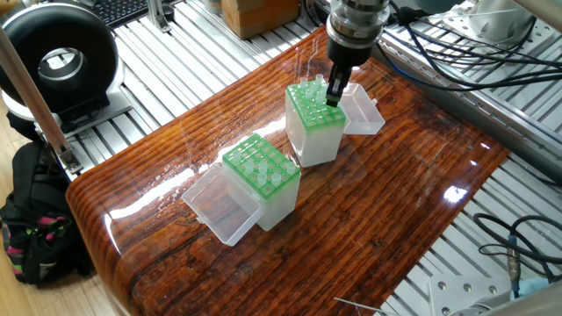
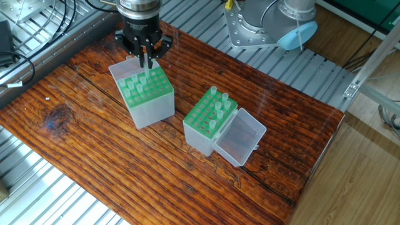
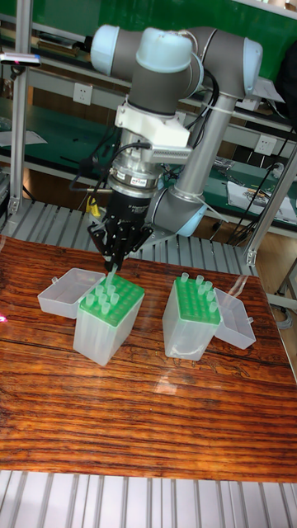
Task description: Transfer all large pipette tips from one holder to another
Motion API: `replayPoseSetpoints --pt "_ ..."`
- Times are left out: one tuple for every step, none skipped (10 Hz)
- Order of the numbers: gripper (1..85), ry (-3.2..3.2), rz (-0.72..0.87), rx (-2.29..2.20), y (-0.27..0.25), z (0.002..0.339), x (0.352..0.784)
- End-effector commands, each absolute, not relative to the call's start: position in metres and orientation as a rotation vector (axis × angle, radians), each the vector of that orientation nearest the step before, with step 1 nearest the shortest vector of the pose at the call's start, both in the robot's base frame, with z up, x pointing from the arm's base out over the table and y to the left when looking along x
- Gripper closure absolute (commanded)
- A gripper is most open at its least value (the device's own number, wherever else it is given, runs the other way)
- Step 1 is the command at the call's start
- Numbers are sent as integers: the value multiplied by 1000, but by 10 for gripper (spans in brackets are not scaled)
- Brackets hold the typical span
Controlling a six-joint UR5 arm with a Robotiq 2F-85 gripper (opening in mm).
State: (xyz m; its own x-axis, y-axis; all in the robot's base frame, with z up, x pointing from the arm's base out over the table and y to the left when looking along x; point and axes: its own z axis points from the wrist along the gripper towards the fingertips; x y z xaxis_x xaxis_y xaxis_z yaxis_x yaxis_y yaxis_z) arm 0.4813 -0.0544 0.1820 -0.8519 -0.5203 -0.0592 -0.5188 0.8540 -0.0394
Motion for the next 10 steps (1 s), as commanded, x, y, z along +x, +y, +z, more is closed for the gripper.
replayPoseSetpoints --pt "647 2965 -16 -825 -49 196 480" --pt "647 2969 -14 -826 -48 200 478" --pt "647 2977 -16 -825 -47 205 477" --pt "643 2983 -16 -827 -47 209 474" --pt "643 2990 -13 -827 -46 213 472" --pt "643 2996 -10 -828 -45 216 469" --pt "643 3002 -10 -830 -44 221 467" --pt "640 3008 -15 -829 -44 225 464" --pt "640 3012 -20 -830 -45 229 462" --pt "640 3015 -19 -831 -44 231 461"
